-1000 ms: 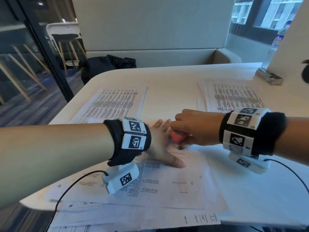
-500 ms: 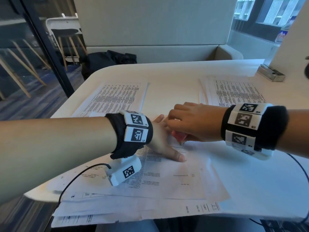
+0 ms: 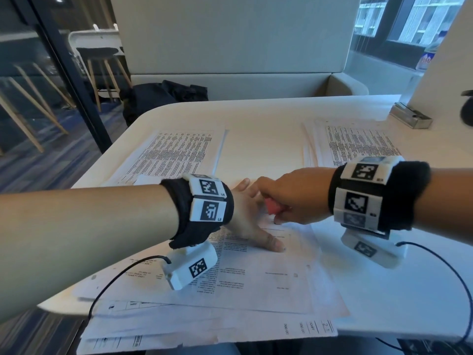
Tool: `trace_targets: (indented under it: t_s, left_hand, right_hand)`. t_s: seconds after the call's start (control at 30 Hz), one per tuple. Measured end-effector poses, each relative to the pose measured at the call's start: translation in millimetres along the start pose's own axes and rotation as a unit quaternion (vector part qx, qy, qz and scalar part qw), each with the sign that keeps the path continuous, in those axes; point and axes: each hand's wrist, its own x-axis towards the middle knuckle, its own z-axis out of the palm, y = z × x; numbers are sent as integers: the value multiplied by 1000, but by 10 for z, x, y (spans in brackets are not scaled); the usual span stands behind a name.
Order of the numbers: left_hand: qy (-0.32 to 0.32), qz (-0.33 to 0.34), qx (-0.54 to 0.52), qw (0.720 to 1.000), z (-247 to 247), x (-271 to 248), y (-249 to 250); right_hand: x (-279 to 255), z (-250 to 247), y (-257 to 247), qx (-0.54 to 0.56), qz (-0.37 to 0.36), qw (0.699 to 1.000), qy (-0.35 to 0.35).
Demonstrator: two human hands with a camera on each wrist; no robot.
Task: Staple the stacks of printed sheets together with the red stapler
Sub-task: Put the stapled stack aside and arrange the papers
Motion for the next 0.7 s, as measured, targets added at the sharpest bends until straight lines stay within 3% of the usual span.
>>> trace_targets:
  t_s: [0.1,0.3,0.7]
  left_hand:
    - [12,-26,-21,999,9,5,-13]
    - [3,-38,-19,999,44,80,-68]
    - [6,-49,-12,999,40,76,-41]
  right_hand:
    - [43,13,63,115,72,990,-40]
    - [44,-49,85,141,133,978,-82]
    - [38,-101,169,182,164,965,-93]
